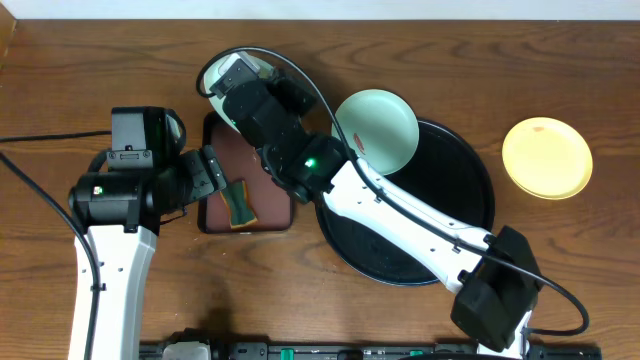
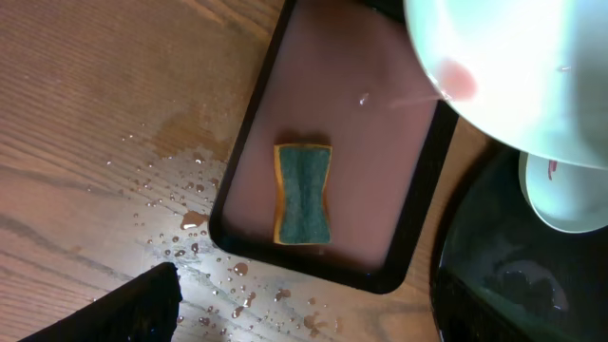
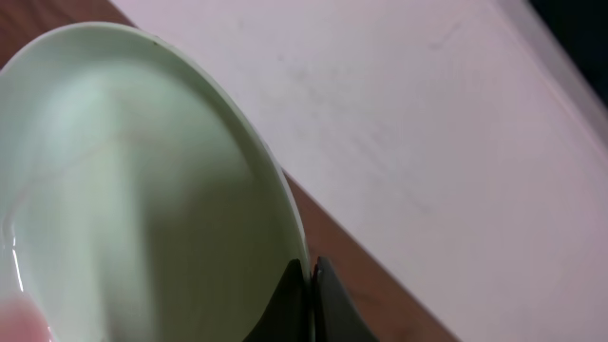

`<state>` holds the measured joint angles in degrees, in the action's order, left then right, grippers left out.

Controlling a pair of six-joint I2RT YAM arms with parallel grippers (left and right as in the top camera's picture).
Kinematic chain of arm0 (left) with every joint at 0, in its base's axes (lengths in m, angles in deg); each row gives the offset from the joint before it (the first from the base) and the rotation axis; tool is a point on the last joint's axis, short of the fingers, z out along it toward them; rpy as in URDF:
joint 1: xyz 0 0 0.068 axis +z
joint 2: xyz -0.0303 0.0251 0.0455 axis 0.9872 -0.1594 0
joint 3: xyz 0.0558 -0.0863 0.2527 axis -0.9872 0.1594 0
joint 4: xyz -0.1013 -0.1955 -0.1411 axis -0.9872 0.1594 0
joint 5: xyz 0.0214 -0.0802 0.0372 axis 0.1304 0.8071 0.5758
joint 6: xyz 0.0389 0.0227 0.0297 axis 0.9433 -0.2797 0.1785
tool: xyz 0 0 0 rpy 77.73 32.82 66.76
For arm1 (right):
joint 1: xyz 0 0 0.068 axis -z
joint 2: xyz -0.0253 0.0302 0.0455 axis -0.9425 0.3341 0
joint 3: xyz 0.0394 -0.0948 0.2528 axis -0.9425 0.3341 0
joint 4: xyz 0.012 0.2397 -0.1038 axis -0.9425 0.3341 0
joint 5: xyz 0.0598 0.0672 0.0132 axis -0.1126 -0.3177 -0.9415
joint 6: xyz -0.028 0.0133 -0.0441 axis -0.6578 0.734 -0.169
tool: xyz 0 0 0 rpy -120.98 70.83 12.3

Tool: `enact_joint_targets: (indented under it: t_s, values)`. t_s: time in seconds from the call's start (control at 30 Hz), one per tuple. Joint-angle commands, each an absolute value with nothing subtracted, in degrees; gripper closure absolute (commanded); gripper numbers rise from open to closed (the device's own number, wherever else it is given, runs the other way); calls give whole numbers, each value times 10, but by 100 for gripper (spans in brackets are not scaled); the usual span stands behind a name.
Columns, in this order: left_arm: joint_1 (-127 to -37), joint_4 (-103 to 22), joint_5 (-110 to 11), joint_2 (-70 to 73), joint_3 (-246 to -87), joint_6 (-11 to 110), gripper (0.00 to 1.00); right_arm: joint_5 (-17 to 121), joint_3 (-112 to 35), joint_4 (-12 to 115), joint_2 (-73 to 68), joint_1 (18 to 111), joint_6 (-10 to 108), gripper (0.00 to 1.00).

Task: Clean dirty plates on tray and stack at the side
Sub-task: 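Carry the pale green plate rightward with the right gripper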

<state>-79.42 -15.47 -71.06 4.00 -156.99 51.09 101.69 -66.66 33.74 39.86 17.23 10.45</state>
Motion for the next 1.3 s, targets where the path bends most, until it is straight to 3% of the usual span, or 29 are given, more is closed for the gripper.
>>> enact_joint_targets:
  t_s: [0.0, 0.27, 0.87, 1.03, 1.13, 1.27]
  values:
    - [-791, -154, -705, 43, -1578, 512, 15, 1078, -668, 310, 378, 155, 25, 99]
    - [-791, -154, -705, 43, -1578, 512, 15, 1109, -668, 257, 378, 142, -45, 99]
    - [-791, -154, -705, 43, -1578, 512, 15, 1118, -668, 241, 378, 142, -47, 99]
    - [-791, -154, -705, 43, -1578, 512, 15, 1119, -668, 297, 378, 146, 49, 99]
    - [-791, -154, -705, 43, -1578, 512, 15, 1110, -668, 380, 378, 155, 182, 99]
    - [-791, -154, -705, 43, -1578, 512, 15, 953, -668, 503, 378, 186, 363, 99]
